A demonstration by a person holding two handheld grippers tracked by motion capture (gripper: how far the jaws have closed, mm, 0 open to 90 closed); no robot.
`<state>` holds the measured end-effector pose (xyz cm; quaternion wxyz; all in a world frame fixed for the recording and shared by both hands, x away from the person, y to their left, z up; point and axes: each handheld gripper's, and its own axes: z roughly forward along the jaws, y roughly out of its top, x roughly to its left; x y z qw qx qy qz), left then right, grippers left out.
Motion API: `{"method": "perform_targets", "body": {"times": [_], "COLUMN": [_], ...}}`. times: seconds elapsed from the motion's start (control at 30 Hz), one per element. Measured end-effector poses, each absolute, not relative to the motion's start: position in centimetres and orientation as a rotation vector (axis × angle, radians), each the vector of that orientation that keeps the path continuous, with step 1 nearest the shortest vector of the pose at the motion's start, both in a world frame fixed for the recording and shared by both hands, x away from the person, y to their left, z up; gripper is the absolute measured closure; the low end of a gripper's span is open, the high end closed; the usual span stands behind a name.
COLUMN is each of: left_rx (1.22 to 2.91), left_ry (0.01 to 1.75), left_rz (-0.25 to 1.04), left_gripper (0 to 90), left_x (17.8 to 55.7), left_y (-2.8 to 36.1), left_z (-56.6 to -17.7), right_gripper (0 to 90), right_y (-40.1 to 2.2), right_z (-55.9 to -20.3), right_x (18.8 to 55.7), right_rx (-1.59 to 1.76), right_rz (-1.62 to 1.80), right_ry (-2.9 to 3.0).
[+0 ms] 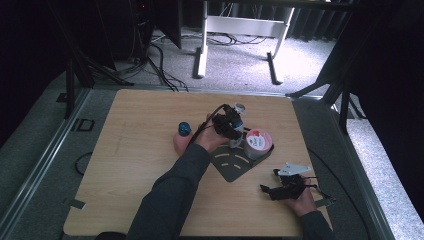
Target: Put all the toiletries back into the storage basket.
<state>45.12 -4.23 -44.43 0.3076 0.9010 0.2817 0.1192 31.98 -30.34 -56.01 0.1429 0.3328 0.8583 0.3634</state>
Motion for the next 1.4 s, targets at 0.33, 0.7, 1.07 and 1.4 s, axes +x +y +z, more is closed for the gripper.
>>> {"method": "perform_targets", "body": {"times": [0.33,0.7,1.07,1.4], "left_rx": [2.379,2.365,2.334,2.307], "left_ry": [0.748,0.755,0.803,0.828], "left_rz": [0.33,0.33,0.308,0.298], "left_gripper": [55.1,55.1,55.1,55.0], "left_x": [46.0,46.9,47.9,48.3], "left_y": [-5.1,-6.3,-6.8,-7.1], "left_z": [-45.0,-45.2,-45.7,-46.0], "right_gripper": [13.6,13.6,13.6,13.6], "right_y": [-30.3,-30.3,-30.3,-30.3], "right_z": [-56.0,-56.0,-56.0,-56.0], "right_x": [32.0,32.0,32.0,32.0], "right_rx": [0.96,0.959,0.96,0.961], "right_rz": [1.048,1.048,1.048,1.049], "right_ry": [2.475,2.476,2.476,2.476]}}
